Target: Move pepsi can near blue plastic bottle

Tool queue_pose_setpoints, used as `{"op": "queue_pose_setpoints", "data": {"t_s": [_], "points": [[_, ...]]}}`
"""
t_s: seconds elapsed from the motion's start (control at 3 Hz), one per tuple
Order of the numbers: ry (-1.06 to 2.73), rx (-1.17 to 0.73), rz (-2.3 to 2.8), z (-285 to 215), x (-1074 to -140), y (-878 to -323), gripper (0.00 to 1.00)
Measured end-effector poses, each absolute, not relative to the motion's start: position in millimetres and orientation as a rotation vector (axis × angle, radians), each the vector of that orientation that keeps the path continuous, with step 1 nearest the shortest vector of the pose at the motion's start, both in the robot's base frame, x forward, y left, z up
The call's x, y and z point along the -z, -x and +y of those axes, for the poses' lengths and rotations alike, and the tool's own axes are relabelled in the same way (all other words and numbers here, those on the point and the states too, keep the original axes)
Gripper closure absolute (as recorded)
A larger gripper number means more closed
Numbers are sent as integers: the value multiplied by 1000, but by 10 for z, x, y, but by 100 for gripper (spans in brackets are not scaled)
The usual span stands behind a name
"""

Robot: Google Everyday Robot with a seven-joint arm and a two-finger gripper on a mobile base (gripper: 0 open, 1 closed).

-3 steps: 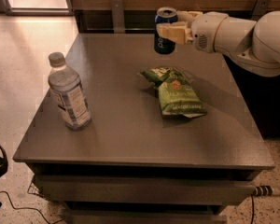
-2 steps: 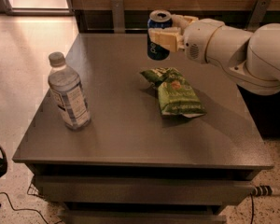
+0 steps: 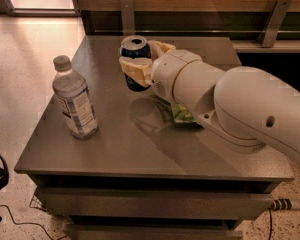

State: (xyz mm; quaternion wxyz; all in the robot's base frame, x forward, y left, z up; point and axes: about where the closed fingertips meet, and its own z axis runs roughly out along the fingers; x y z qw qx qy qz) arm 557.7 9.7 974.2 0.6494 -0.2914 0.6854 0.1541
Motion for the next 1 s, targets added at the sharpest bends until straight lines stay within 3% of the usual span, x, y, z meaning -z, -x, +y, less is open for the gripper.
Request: {"op": "queue_pose_setpoints", "data": {"t_s": [1.0], "points": [[690,-365,1589,-187,-9605,-5332,100]]}}
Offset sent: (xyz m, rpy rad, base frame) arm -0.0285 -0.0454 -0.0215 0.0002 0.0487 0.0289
